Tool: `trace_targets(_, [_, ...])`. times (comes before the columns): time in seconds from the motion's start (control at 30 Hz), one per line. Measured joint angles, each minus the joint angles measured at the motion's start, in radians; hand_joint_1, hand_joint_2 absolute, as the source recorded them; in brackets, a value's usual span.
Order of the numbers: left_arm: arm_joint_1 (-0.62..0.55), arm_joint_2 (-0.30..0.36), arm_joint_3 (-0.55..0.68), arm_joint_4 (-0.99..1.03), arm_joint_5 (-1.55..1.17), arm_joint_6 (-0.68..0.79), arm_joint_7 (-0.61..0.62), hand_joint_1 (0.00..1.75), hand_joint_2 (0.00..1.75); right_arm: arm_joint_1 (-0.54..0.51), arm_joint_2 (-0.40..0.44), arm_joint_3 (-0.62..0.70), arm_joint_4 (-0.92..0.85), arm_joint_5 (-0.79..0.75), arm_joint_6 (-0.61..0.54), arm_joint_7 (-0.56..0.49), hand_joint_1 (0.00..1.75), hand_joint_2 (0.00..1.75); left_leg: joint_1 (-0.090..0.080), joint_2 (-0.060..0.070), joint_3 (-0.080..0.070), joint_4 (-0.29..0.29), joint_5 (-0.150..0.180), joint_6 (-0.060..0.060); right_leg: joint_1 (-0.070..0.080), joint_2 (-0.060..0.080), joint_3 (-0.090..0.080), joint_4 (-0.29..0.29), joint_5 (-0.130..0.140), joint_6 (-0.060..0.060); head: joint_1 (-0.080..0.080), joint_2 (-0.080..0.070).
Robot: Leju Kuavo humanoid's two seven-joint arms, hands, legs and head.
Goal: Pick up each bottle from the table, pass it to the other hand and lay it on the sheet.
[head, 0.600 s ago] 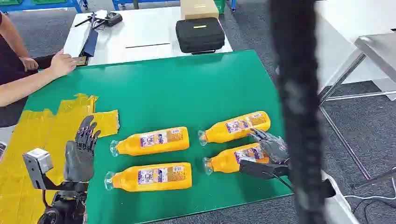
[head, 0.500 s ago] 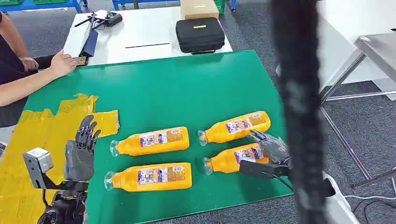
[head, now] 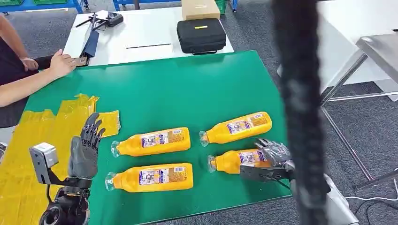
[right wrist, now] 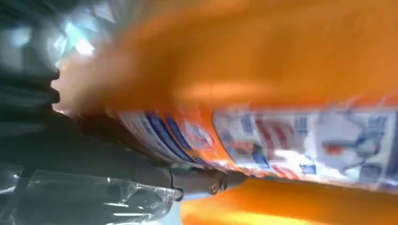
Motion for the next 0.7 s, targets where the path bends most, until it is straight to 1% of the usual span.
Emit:
trace_targets(0.17, [-0.016, 0.0, -0.011, 0.014, 0.0, 0.006, 0.001, 0.0, 0.0, -0.024, 0.008, 0.03, 0.072, 0.018, -0.009, -0.022, 1.75, 1.75, 0.0, 0.006, 0.011, -0.001, -0.004, -0.003, 0.0, 0.007, 0.008, -0.002, 0.0, -0.001, -0.001, 0.0])
trace_targets(0.23, [-0.018, 0.0, -0.013, 0.017, 0.001, 0.006, 0.001, 0.0, 0.0, -0.031, 0.011, 0.036, 0.088, 0.02, -0.013, -0.024, 1.75, 1.75, 0.0, 0.006, 0.016, -0.001, -0.005, -0.002, 0.001, 0.008, 0.007, -0.003, -0.003, -0.002, 0.0, 0.0])
trace_targets(0.27, [-0.018, 0.0, -0.013, 0.019, 0.001, 0.006, 0.001, 0.0, 0.0, -0.034, 0.012, 0.039, 0.094, 0.02, -0.014, -0.025, 1.75, 1.75, 0.0, 0.006, 0.018, -0.001, -0.008, -0.004, 0.001, 0.008, 0.005, -0.003, -0.004, 0.0, 0.0, 0.0])
trace_targets(0.37, [-0.018, 0.0, -0.014, 0.021, 0.002, 0.007, 0.001, 0.0, 0.0, -0.039, 0.015, 0.04, 0.107, 0.02, -0.017, -0.026, 1.75, 1.75, 0.0, 0.006, 0.02, -0.001, -0.008, -0.002, 0.001, 0.008, 0.008, -0.003, -0.005, 0.001, 0.0, 0.0])
trace_targets(0.43, [-0.019, 0.0, -0.014, 0.022, 0.003, 0.007, 0.001, 0.0, 0.0, -0.044, 0.018, 0.043, 0.116, 0.02, -0.018, -0.027, 1.75, 1.75, 0.0, 0.006, 0.022, -0.001, -0.007, -0.003, 0.001, 0.008, 0.01, -0.003, -0.004, 0.0, 0.0, 0.0])
trace_targets(0.47, [-0.019, 0.0, -0.014, 0.023, 0.003, 0.007, 0.001, 0.0, 0.0, -0.044, 0.018, 0.045, 0.12, 0.018, -0.02, -0.029, 1.75, 1.75, 0.0, 0.006, 0.023, -0.001, -0.006, -0.001, 0.001, 0.008, 0.011, -0.003, -0.002, -0.001, 0.0, 0.0])
trace_targets(0.53, [-0.019, 0.0, -0.015, 0.026, 0.01, 0.008, 0.002, 0.0, 0.0, -0.043, 0.018, 0.046, 0.121, -0.007, -0.027, -0.043, 1.75, 1.75, 0.001, 0.007, 0.025, -0.001, -0.006, -0.001, 0.002, 0.009, 0.016, -0.003, -0.001, 0.0, 0.0, 0.0])
trace_targets(0.57, [-0.018, 0.0, -0.015, 0.027, 0.015, 0.01, 0.003, 0.0, 0.0, -0.04, 0.019, 0.042, 0.12, -0.049, -0.028, -0.061, 1.75, 1.75, 0.001, 0.007, 0.025, -0.001, -0.006, -0.001, 0.002, 0.009, 0.018, -0.003, 0.0, -0.001, 0.0, 0.0])
trace_targets(0.6, [-0.018, 0.0, -0.014, 0.027, 0.023, 0.012, 0.006, 0.0, 0.0, -0.034, 0.019, 0.034, 0.115, -0.131, -0.026, -0.092, 1.75, 1.75, 0.001, 0.007, 0.025, 0.0, -0.005, -0.001, 0.002, 0.009, 0.021, -0.003, 0.0, -0.001, 0.0, 0.0])
trace_targets(0.63, [-0.016, 0.0, -0.014, 0.027, 0.035, 0.016, 0.008, 0.0, 0.0, -0.017, 0.019, 0.017, 0.099, -0.244, -0.016, -0.134, 1.75, 1.75, 0.001, 0.006, 0.024, 0.0, -0.004, -0.001, 0.002, 0.009, 0.021, -0.003, 0.0, -0.001, 0.0, 0.0])
trace_targets(0.67, [-0.01, 0.0, -0.012, 0.026, 0.054, 0.019, 0.007, 0.0, 0.0, 0.008, 0.02, -0.014, 0.06, -0.408, 0.013, -0.188, 1.75, 1.75, 0.001, 0.006, 0.023, 0.0, -0.004, -0.001, 0.002, 0.008, 0.022, -0.002, 0.0, 0.0, 0.001, 0.0])
trace_targets(0.7, [-0.001, 0.0, -0.007, 0.022, 0.073, 0.024, 0.005, 0.0, 1.75, 0.038, 0.032, -0.053, 0.009, -0.617, 0.065, -0.235, 1.75, 1.75, 0.001, 0.005, 0.021, 0.0, -0.004, -0.001, 0.002, 0.007, 0.02, -0.002, 0.0, 0.0, 0.0, 0.0])
